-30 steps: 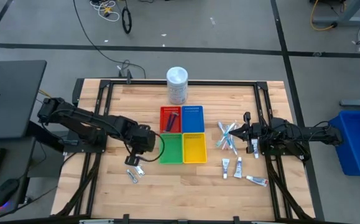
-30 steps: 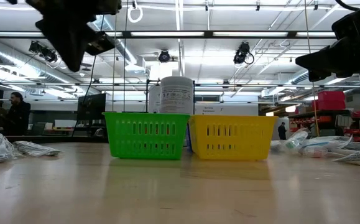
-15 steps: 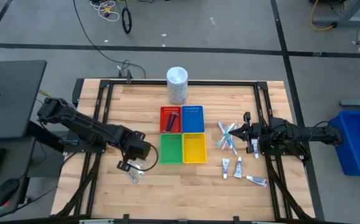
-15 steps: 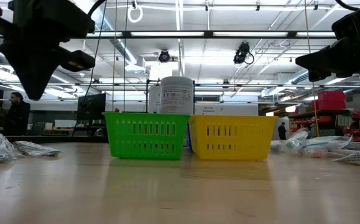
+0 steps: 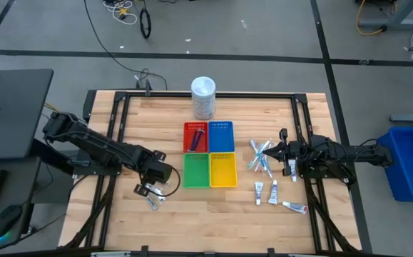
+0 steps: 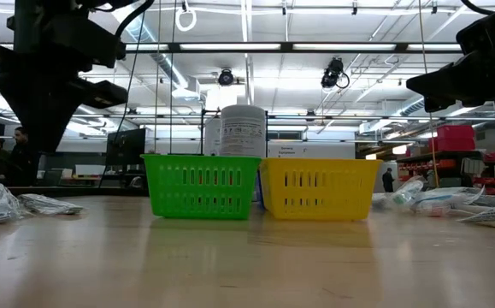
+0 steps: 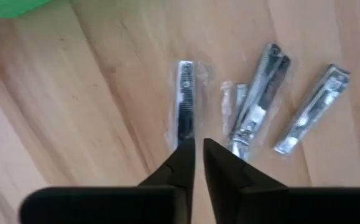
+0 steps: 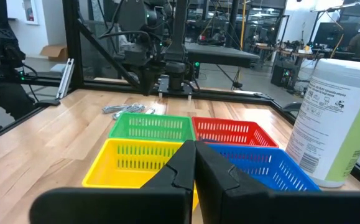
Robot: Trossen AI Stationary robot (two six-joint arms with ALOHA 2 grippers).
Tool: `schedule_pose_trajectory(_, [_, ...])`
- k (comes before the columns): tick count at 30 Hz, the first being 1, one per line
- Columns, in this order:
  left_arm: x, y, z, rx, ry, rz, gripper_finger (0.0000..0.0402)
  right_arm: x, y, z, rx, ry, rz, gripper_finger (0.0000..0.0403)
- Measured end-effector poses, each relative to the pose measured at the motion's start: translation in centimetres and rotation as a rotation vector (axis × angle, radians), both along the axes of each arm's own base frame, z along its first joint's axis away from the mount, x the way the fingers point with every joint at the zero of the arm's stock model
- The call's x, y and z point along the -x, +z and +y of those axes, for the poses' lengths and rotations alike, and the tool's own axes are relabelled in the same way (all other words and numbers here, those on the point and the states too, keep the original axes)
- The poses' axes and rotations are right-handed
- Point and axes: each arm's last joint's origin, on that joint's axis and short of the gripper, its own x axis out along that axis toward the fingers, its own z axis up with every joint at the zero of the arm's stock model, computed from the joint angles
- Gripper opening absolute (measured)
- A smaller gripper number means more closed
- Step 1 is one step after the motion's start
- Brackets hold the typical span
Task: Pick & Place Travel size toiletries
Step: Put the silver nail cutter into the blue bin
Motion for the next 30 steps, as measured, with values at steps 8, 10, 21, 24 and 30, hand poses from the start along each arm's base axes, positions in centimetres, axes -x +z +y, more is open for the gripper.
schedule_pose_trajectory(8, [0.0, 0.0, 0.0, -0.008, -0.013, -0.001, 0.0141, 0.0, 0.0, 0.0, 0.000, 0.000, 0.000, 0.0013])
schedule_pose_trajectory(10, [0.0, -0.1, 0.0, -0.002, 0.017, -0.001, 0.0158, 0.0, 0.0, 0.0, 0.000, 0.000, 0.000, 0.0013])
schedule_pose_trajectory(21, [1.7, -2.9, 0.5, -0.006, 0.048, 0.086, 0.0180, 0.0, 0.0, 0.0, 0.000, 0.000, 0.000, 0.0014])
schedule_pose_trajectory(24, [2.0, -3.4, 0.6, -0.016, 0.050, 0.092, 0.0176, 0.0, 0.0, 0.0, 0.000, 0.000, 0.000, 0.0013])
schedule_pose_trajectory(30, [1.7, -3.5, 0.5, -0.024, 0.037, 0.052, 0.0173, 0.0, 0.0, 0.0, 0.000, 0.000, 0.000, 0.0013])
